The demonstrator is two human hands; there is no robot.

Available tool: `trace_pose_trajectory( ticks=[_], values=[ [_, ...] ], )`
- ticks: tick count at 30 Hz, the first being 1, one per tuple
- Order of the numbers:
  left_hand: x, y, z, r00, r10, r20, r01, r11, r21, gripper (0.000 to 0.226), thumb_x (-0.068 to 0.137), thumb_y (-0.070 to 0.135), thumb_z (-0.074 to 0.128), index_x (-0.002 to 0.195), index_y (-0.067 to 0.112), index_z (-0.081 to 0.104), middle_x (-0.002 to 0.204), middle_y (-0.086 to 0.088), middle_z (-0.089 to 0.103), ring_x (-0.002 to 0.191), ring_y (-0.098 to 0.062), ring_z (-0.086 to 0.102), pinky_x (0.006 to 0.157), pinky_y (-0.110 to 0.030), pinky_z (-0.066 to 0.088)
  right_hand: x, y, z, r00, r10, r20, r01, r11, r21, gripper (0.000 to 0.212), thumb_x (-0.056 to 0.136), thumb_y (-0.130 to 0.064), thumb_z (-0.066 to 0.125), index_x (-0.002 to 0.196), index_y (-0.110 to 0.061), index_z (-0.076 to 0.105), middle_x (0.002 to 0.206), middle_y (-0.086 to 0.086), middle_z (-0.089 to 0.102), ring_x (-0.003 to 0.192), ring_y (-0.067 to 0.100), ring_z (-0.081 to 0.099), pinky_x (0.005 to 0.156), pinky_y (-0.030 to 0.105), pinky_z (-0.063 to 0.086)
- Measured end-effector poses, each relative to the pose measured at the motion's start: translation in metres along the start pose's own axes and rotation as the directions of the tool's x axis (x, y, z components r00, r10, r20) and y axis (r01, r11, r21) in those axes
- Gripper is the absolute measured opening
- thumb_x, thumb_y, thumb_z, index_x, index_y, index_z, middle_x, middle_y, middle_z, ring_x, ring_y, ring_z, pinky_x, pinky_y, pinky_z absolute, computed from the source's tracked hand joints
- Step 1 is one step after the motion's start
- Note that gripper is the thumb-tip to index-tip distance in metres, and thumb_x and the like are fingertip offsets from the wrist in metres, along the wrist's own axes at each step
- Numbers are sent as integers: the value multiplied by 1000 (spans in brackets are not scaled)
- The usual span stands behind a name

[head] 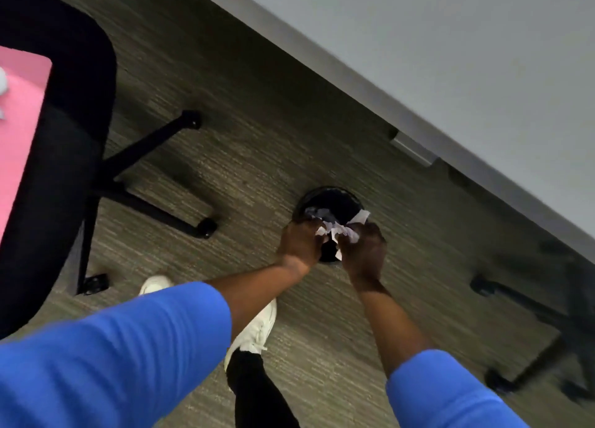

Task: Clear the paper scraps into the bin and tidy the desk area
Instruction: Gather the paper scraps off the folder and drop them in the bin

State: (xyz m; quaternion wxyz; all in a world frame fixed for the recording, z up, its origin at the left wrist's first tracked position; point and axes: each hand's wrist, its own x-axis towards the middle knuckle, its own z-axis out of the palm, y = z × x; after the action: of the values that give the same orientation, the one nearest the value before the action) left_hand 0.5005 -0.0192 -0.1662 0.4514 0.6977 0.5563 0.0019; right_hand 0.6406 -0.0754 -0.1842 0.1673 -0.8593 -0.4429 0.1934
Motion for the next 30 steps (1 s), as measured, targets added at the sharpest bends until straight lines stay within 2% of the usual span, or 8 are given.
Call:
trace_pose_trajectory(
  ticks=[4, 10, 15, 17, 20, 23, 26, 30],
  values=[
    [32, -12, 26, 999, -20, -26, 19, 1000, -17, 34, 103, 23, 65, 134, 12, 73, 132, -16, 76, 123, -37, 71, 100, -42, 49, 22, 19, 21, 989, 112, 100, -117, 992, 55, 25, 83, -22, 87, 99, -4, 81, 114, 21, 75, 97, 39, 72, 73, 30, 43],
    [69, -28, 52, 998, -14, 64, 15, 1000, -13, 39, 104, 29, 61, 135, 9, 72, 136, -19, 74, 129, -36, 67, 104, -38, 48, 46, 33, 51, 954, 125, 274, -128, 992, -8, 43, 89, -39, 81, 121, -11, 75, 142, 16, 63, 128, 35, 61, 99, 39, 52],
    [79, -28, 55, 992, 40, 121, -30, 996, -78, 51, 110, 25, 55, 159, 13, 50, 164, -15, 52, 156, -31, 44, 118, -26, 28, 62, 34, 62, 914, 163, 371, -152, 987, -60, 36, 90, -37, 77, 123, -24, 75, 133, 5, 71, 122, 31, 67, 88, 31, 52],
    [77, -31, 51, 982, 69, 174, -67, 998, -19, 45, 113, 24, 48, 157, 16, 54, 166, -12, 50, 158, -29, 42, 120, -30, 30, 63, 33, 59, 896, 203, 394, -165, 978, -128, 35, 93, -41, 72, 126, -29, 74, 135, 4, 70, 121, 32, 67, 81, 29, 47],
    [61, -32, 40, 966, 66, 250, -89, 993, 80, 41, 111, 24, 49, 149, 15, 62, 161, -14, 55, 149, -35, 51, 114, -40, 46, 56, 25, 50, 896, 230, 379, -190, 972, -142, 29, 97, -35, 68, 123, -26, 74, 132, 6, 72, 117, 33, 69, 81, 31, 49],
    [34, -29, 23, 957, 19, 289, -62, 988, 139, 40, 111, 29, 50, 144, 13, 65, 153, -18, 60, 135, -40, 61, 105, -46, 54, 40, 7, 38, 926, 172, 336, -143, 984, -111, 30, 97, -28, 67, 124, -18, 73, 135, 12, 69, 123, 34, 66, 93, 38, 55],
    [4, -28, 0, 967, -40, 254, 1, 988, 153, 39, 110, 31, 48, 140, 14, 67, 148, -18, 64, 129, -42, 64, 105, -45, 54, 19, -22, 29, 937, 102, 335, -95, 995, -36, 40, 99, -21, 65, 136, -7, 65, 144, 19, 61, 135, 36, 57, 110, 46, 48],
    [-37, -37, -39, 985, -142, 98, 143, 990, -5, 26, 100, 20, 59, 116, 13, 79, 123, -15, 78, 118, -37, 71, 96, -38, 56, -5, -84, 17, 944, 29, 330, -44, 998, 37, 42, 97, -18, 68, 137, -6, 64, 140, 22, 61, 130, 40, 60, 109, 49, 49]
  ],
)
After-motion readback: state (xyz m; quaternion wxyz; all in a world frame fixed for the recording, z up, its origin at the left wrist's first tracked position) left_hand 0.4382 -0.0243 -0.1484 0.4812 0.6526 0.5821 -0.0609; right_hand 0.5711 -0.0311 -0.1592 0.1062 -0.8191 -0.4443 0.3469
